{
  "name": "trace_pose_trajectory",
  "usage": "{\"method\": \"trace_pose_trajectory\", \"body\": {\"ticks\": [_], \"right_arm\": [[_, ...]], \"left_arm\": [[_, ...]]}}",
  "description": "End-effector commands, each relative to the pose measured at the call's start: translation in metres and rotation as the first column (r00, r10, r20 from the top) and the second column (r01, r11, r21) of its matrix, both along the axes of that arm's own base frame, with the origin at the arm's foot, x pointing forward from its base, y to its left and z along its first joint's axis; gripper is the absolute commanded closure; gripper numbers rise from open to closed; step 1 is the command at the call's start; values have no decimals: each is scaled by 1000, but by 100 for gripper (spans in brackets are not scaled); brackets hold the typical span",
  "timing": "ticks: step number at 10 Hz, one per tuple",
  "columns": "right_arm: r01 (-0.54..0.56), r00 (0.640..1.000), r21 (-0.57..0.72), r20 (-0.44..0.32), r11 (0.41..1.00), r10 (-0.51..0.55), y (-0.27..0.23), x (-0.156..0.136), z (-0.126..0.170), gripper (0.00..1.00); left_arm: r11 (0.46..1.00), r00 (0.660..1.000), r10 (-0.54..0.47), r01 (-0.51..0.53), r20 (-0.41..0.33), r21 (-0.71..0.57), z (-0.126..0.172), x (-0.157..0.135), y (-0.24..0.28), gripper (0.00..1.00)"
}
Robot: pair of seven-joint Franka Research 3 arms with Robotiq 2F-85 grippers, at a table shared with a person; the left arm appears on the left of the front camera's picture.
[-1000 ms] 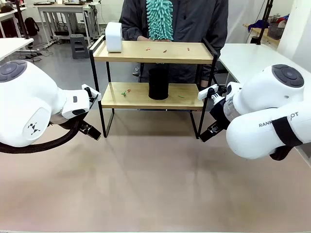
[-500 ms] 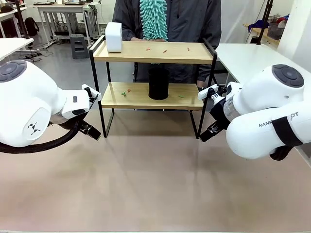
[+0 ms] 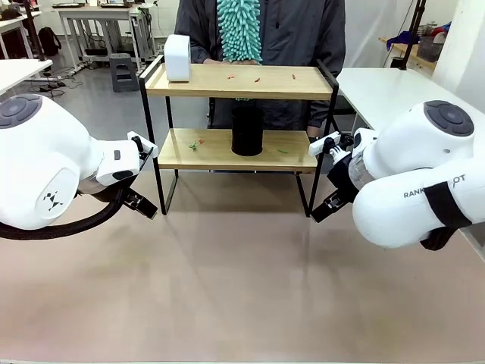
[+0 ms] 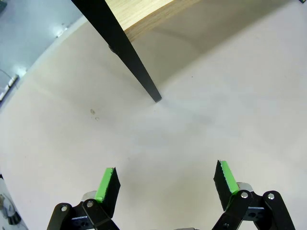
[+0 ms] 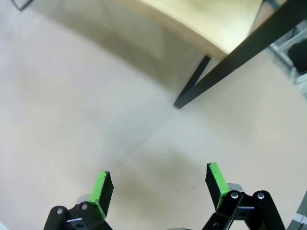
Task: Clean the shelf.
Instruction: Pick up the Duster from the human.
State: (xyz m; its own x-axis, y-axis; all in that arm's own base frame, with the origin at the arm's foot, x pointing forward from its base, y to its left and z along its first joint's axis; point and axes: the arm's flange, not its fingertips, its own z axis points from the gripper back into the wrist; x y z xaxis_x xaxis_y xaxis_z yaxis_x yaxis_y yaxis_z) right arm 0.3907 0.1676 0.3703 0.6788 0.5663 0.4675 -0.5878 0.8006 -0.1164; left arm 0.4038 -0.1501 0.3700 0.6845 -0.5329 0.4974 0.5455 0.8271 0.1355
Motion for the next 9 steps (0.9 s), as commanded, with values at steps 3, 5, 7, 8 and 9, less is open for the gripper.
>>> {"method": "trace_pose_trajectory", "body": {"ticks": [3,5,7,8,9], "right_arm": [[422,895,576,-386,699,-223,-179,-56,139,0],[508,853,799,-415,321,-316,-283,-96,149,0],[542,758,840,-489,0,-431,-347,-126,109,0],[573,695,814,-542,-90,-473,-356,-130,82,0],[597,653,797,-552,-97,-518,-353,-132,60,0]], "left_arm": [[886,992,-70,13,-105,-464,89,-71,107,0],[584,985,170,-99,2,-806,122,-118,216,0],[254,927,374,-131,-28,-958,90,-144,304,0],[171,906,402,-214,-130,-962,62,-134,319,0],[117,880,409,-313,-241,-943,34,-118,324,0]]}}
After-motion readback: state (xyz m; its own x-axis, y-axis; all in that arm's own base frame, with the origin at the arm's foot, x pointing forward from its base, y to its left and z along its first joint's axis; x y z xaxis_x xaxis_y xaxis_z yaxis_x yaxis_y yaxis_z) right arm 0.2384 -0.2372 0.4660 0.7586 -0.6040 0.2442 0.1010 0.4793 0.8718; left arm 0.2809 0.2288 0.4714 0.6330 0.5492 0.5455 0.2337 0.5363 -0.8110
